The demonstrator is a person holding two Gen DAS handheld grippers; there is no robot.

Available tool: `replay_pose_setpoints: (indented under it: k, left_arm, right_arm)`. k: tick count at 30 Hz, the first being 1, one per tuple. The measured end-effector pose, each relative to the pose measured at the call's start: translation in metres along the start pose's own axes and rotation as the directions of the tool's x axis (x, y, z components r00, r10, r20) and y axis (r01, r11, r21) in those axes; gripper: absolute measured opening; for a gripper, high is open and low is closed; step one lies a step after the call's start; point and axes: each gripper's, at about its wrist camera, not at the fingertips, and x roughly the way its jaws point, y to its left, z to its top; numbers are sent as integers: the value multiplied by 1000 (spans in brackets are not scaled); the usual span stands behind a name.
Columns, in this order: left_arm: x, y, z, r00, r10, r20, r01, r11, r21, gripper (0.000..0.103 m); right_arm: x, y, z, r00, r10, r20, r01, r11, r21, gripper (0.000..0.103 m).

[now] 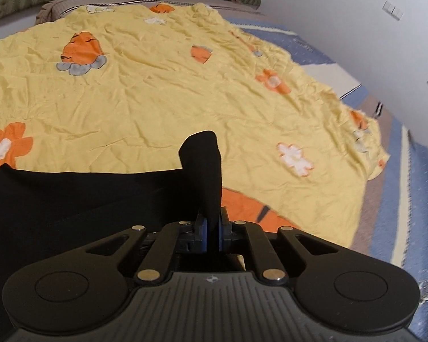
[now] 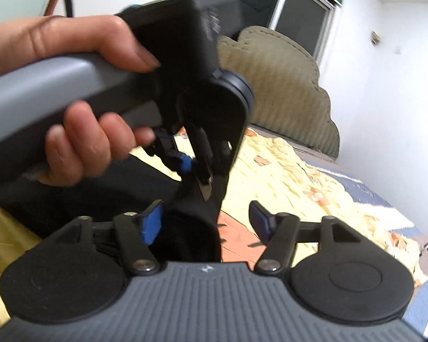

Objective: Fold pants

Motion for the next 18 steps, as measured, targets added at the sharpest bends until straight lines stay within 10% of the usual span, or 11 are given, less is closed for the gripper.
replay_pose_setpoints:
  k: [10,18]
  left_arm:
    - [-10,12,2,997,-73,9,74,995,-66,7]
    - [-1,23,1,996,-73,-43,68,992,-104,10]
  right_arm:
    - [31,0,3,998,-2,-67,12,990,143,76]
    - [49,0,3,998,19,-65,-10,992,128,21]
